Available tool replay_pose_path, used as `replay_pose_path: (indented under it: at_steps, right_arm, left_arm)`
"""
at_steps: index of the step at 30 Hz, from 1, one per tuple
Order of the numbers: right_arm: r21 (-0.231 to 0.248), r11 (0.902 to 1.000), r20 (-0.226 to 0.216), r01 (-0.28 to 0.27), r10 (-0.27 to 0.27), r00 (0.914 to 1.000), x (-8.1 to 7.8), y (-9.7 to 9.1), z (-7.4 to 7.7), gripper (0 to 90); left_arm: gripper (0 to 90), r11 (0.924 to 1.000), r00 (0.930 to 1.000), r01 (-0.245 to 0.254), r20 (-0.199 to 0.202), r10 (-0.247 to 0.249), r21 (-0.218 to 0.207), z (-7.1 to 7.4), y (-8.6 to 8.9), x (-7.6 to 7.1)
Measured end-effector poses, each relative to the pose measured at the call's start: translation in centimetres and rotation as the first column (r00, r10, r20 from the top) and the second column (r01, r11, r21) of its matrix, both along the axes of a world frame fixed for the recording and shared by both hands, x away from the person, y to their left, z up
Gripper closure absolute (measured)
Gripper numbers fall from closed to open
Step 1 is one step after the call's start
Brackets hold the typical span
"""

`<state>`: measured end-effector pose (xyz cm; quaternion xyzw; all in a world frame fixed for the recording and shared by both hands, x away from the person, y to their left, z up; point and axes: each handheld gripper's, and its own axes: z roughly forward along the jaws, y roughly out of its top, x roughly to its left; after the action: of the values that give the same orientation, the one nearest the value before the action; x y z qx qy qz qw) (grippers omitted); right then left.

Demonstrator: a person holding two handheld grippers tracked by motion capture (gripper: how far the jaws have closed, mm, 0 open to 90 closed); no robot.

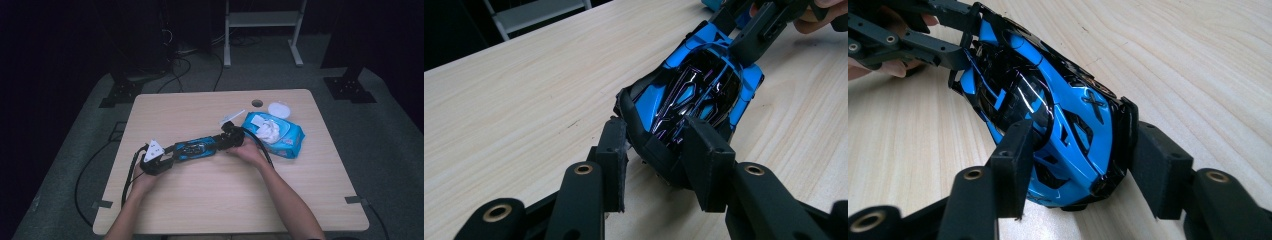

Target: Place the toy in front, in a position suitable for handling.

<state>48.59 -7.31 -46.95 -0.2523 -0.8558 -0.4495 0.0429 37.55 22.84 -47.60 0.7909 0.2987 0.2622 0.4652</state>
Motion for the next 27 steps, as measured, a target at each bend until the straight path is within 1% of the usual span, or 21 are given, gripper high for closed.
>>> replay_pose_path:
  at_steps: [1,4,6,7,8,9,13,15,19,20,21,22,23,24,25,27]
  right_arm:
    - [0.006,1.0,-0.007,0.003,-0.003,1.0,0.0,-0.1,0.0,46.9]
    - [0.005,1.0,-0.012,0.003,-0.003,0.9999,0.0,-0.2,0.0,47.9]
    - [0.01,0.9999,-0.017,0.01,-0.01,0.9998,-0.1,-0.3,0.1,50.4]
    - [0.017,0.9998,-0.024,0.009,-0.008,0.9997,-0.1,-0.5,0.2,52.4]
    - [0.017,0.9998,-0.024,0.009,-0.008,0.9997,-0.1,-0.5,0.2,52.4]
    - [0.018,0.9998,-0.034,0.012,-0.011,0.9994,-0.2,-0.7,0.3,54.0]
    - [0.021,0.9997,-0.034,0.016,-0.015,0.9993,-0.3,-0.9,0.5,57.7]
    - [0.016,0.9997,-0.019,0.019,-0.019,0.9997,-0.7,-1.0,0.8,60.2]
    - [0.025,0.9996,-0.01,0.016,-0.015,0.9998,-0.9,-1.3,1.0,64.2]
    - [0.025,0.9996,-0.004,0.014,-0.014,0.9999,-1.0,-1.4,1.0,65.2]
    - [0.028,0.9996,0.001,0.01,-0.01,0.9999,-1.0,-1.4,1.0,65.9]
    - [0.028,0.9996,0.001,0.01,-0.01,0.9999,-1.0,-1.4,1.0,65.9]
    - [0.025,0.9997,0.007,0.0,0.0,1.0,-1.1,-1.5,1.1,67.3]
    - [0.024,0.9997,0.01,-0.005,0.004,0.9999,-1.2,-1.4,1.1,67.8]
    - [0.021,0.9997,0.016,-0.012,0.011,0.9998,-1.3,-1.4,1.1,68.0]
    - [0.018,0.9997,0.02,-0.016,0.015,0.9997,-1.4,-1.3,1.1,68.4]
  left_arm:
    - [62.9,1.0,1.0,0.001,0.001,-0.001,-0.001,0.0,0.0,0.0]
    - [63.0,1.0,1.0,-0.002,0.001,0.002,0.0,0.0,-0.1,0.0]
    - [63.2,1.0,1.0,-0.002,0.004,0.002,0.005,0.0,-0.1,-0.1]
    - [63.6,1.0,1.0,-0.004,0.003,0.004,0.002,0.0,-0.1,0.0]
    - [63.7,1.0,1.0,-0.004,0.003,0.004,0.002,0.0,-0.1,0.0]
    - [63.8,1.0,1.0,-0.003,-0.004,0.003,-0.002,0.0,-0.1,0.0]
    - [64.5,1.0,1.0,-0.007,-0.001,0.007,0.003,0.1,-0.1,-0.1]
    - [64.9,1.0,1.0,-0.008,0.002,0.008,0.003,0.0,-0.1,-0.1]
    - [65.3,1.0,1.0,-0.005,-0.003,0.005,0.003,0.0,0.0,0.0]
    - [65.3,1.0,0.9999,-0.008,-0.007,0.008,0.005,0.0,0.0,0.0]
    - [65.3,0.9998,0.9997,-0.02,-0.016,0.019,-0.005,0.0,0.0,0.1]
    - [65.0,0.9998,0.9997,-0.02,-0.016,0.019,-0.005,0.0,0.0,0.1]
    - [64.6,0.9996,0.9991,-0.029,-0.032,0.029,-0.004,0.0,0.1,0.3]
    - [63.5,0.9995,0.9988,-0.031,-0.039,0.031,0.009,0.0,0.1,0.4]
    - [62.3,0.9993,0.9983,-0.034,-0.046,0.034,0.014,0.0,0.0,0.4]
    - [61.4,0.9989,0.9958,-0.039,-0.082,0.041,0.027,-0.1,-0.2,0.7]
